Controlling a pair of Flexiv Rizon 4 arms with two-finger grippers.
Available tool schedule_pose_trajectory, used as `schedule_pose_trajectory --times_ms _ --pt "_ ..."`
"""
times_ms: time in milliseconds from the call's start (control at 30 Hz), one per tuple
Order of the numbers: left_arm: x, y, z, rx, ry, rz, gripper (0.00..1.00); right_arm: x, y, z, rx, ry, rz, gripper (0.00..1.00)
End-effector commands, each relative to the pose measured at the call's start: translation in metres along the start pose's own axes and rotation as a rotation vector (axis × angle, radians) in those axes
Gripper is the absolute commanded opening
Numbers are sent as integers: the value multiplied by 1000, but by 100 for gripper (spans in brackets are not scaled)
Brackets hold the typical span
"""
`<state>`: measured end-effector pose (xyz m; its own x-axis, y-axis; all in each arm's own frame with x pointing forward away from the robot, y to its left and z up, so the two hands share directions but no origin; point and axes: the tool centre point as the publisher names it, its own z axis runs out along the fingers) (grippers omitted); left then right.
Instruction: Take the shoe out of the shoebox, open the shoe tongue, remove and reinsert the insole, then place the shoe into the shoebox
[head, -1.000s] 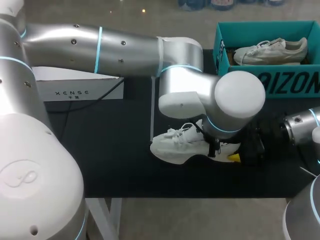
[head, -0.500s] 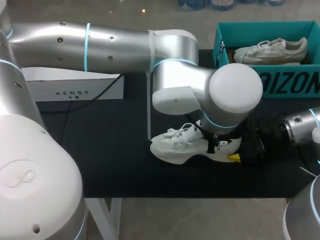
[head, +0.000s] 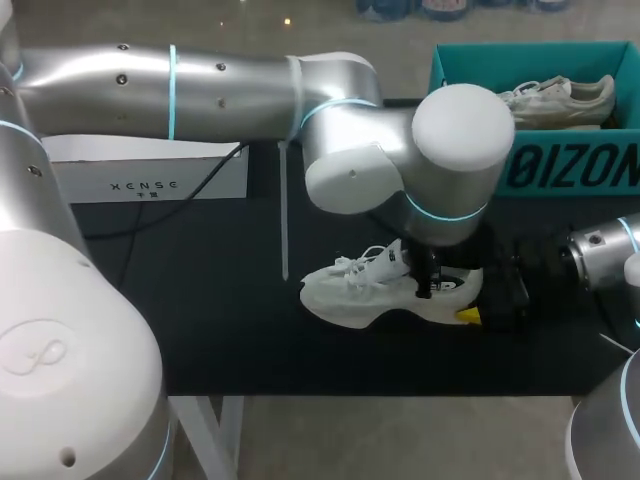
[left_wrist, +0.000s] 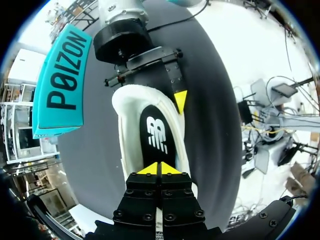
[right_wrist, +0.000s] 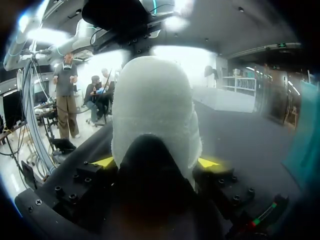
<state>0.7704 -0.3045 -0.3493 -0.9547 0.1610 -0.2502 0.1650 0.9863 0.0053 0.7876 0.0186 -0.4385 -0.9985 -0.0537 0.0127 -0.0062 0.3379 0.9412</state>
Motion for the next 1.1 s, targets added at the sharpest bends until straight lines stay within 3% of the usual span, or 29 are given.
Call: schedule_pose_trajectory --times_ms 33,900,1000,1100 --pt "-5 -13 12 -17 63 9 0 0 -7 6 2 -1 0 0" --pt "21 -6 25 -45 177 -16 0 0 -7 6 2 -1 0 0" --pt "20 -9 26 -43 178 -8 20 0 -7 6 2 -1 0 0" --pt "20 -10 26 -45 170 -2 26 0 -7 6 2 -1 0 0"
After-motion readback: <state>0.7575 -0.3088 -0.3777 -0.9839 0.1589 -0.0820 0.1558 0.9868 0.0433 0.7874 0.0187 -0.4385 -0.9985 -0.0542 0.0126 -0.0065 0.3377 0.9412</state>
